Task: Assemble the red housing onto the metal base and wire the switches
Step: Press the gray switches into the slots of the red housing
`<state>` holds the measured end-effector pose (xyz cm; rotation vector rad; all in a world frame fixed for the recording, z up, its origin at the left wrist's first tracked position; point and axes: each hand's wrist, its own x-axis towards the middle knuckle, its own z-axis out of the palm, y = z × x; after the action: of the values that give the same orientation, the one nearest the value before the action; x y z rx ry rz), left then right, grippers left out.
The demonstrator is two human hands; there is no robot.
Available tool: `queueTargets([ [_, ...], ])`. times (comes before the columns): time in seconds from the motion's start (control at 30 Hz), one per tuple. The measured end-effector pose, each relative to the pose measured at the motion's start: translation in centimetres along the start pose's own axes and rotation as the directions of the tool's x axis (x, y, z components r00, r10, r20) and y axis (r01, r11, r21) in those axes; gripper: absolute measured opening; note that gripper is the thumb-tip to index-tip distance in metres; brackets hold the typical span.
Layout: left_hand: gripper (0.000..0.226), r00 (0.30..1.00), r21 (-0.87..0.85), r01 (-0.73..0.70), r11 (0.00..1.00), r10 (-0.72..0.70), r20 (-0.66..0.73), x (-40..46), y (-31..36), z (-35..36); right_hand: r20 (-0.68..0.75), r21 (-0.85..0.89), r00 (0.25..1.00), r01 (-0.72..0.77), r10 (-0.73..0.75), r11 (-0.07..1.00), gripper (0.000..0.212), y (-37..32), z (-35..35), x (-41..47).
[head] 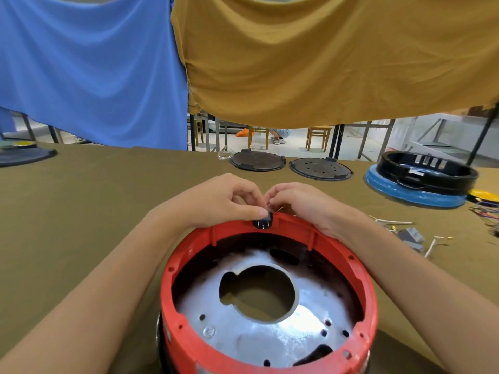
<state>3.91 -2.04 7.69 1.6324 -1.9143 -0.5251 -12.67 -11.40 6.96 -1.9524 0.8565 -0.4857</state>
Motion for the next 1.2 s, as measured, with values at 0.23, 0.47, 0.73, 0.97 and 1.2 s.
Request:
queueTargets([
  [0.23,0.008,0.941,-0.002,0.27,0.963,-0.263,0.214,2.6,1.4,-0.8,-0.037,-0.095,0.999,0.001,-0.004,0.996,0.021,-0.1,0.1,0.3],
  [0.47,0.013,0.828,0.187,0.427,0.885,-0.466,0.312,5.2,2.9,-1.3,-0.028,-0.158,1.0,-0.005,0.0,0.987,0.023,-0.3,0.2,0.4],
  [0.73,0.01,0.873,0.11,0.378,0.919,-0.393,0.287,4.0,2.7,-1.4,-0.066,-0.124,0.998,0.015,-0.024,0.992,0.028,-0.3,0.3,0.0],
  [0.97,0.014,0.853,0.048,0.424,0.904,-0.416,0.315,4.2,2.2,-1.3,-0.038,-0.205,0.998,0.035,-0.043,0.978,0.025,-0.2,0.3,0.4],
  [1.2,0.016,0.846,0.155,0.433,0.888,-0.46,0.271,4.5,2.9,-0.8,0.01,-0.301,0.993,0.116,-0.118,0.946,0.025,-0.4,0.7,0.4],
])
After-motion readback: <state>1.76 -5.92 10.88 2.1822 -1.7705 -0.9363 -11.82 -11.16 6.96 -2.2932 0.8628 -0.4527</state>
